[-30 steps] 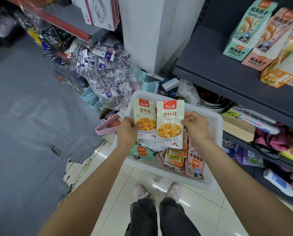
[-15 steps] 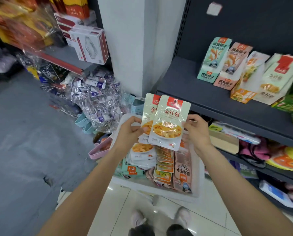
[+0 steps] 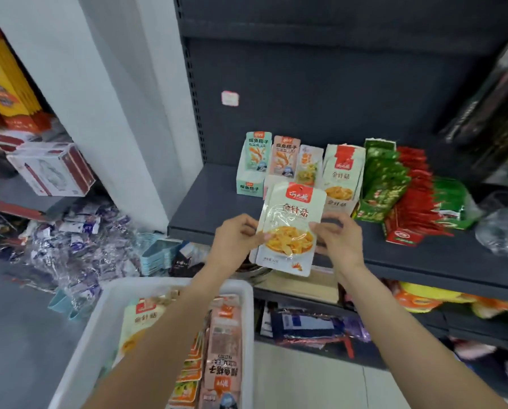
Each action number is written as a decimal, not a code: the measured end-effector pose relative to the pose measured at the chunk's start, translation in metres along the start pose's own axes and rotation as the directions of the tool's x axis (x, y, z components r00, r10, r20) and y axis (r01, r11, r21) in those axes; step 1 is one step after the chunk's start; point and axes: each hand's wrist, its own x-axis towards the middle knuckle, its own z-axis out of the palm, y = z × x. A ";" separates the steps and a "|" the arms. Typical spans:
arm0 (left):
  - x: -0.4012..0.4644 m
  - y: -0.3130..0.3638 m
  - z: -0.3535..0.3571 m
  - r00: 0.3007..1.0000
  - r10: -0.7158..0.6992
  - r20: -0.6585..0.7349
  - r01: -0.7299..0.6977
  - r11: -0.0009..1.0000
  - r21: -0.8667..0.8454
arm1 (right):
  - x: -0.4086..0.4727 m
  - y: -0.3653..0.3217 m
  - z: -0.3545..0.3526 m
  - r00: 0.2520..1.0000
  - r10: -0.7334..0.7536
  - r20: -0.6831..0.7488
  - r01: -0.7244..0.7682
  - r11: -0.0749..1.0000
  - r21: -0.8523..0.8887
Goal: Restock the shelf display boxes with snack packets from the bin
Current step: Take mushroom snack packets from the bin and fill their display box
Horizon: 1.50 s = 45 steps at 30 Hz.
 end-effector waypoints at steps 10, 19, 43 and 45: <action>0.055 0.056 0.094 0.996 -0.025 0.087 0.034 0.993 -0.110 | 0.079 -0.039 -0.097 0.990 -0.075 0.118 0.081 0.995 -0.051; 0.135 0.091 0.121 0.990 0.124 -0.071 -0.125 0.992 -0.005 | 0.156 -0.061 -0.104 0.973 -0.205 0.103 0.220 0.961 -0.165; 0.267 0.072 0.152 0.998 0.056 0.009 -0.057 0.998 0.024 | 0.288 -0.067 -0.102 0.964 -0.198 0.176 0.245 0.920 -0.307; 0.270 0.071 0.153 0.998 0.062 0.019 -0.063 0.997 0.051 | 0.292 -0.067 -0.104 0.948 -0.248 0.197 0.309 0.860 -0.406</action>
